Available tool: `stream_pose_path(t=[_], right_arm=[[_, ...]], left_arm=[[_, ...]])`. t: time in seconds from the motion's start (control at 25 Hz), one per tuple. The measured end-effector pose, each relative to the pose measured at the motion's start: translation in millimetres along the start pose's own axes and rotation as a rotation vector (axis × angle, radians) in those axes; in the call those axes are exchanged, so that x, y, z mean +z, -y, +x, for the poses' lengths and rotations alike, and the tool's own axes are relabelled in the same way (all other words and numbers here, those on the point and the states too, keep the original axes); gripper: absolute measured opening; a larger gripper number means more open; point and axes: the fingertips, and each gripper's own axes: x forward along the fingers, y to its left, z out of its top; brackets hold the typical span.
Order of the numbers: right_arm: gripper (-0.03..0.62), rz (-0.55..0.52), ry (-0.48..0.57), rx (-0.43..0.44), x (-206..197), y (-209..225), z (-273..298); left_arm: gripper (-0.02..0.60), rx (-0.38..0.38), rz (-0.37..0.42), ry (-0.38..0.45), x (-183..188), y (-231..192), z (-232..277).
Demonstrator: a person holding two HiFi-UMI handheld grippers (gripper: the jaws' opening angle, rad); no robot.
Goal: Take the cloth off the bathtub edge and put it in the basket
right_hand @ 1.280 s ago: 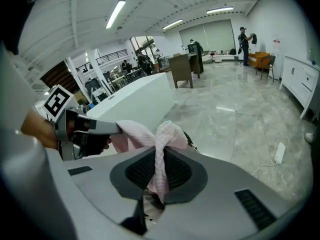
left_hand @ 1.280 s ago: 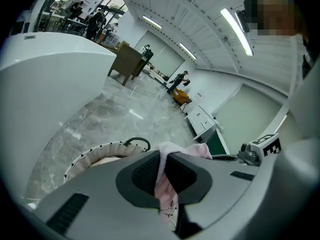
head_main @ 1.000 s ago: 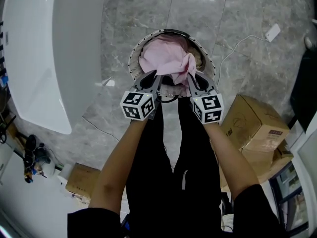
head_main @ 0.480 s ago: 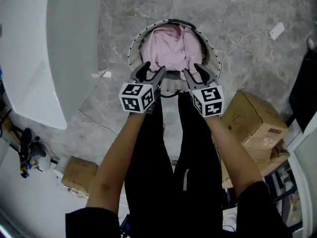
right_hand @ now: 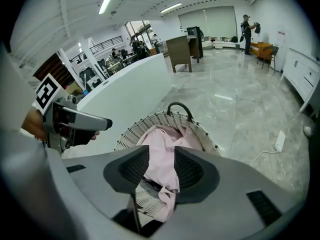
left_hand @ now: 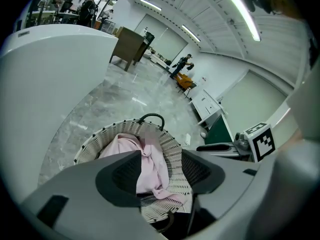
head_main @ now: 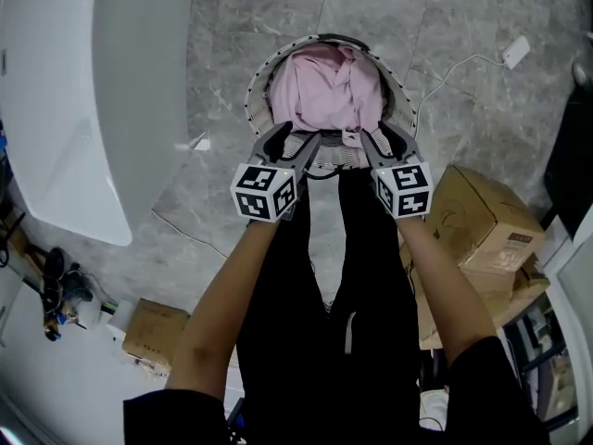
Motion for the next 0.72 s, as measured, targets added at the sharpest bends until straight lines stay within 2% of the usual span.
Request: stream_pose_path(t=[0.12, 0.2, 0.24, 0.28, 0.48, 0.72], right_arm=[[0.16, 0.05, 0.028, -0.072, -8.1, 19.6, -20.9], [0.16, 0.072, 0.045, -0.129, -16.8, 35.5, -40.2], [0.16, 0.078, 0.045, -0.155, -23.2, 42.2, -50.4], [0.16, 0.085, 0.04, -0.178, -31.0, 46.7, -60.6], [0.16, 0.117, -0.001, -0.225, -78.3, 35.8, -98.7], [0.16, 0.127, -0.083, -0.133, -142.1, -7.5, -75.5]], left_arm=[[0.234, -0.015, 0.027, 0.016, 0.0, 6.0, -7.2], [0.16, -0.02, 0.039, 0.031, 4.1, 9.0, -12.0], [0.107, -0.032, 0.04, 0.036, 7.0, 12.2, -14.2], [0.027, -0.052, 0.042, 0.039, 9.6, 17.0, -16.3], [0.015, -0.179, 0.151, -0.02, 6.7, 46.6, -21.6], [0.015, -0.177, 0.146, -0.038, -14.0, 55.9, -21.1]])
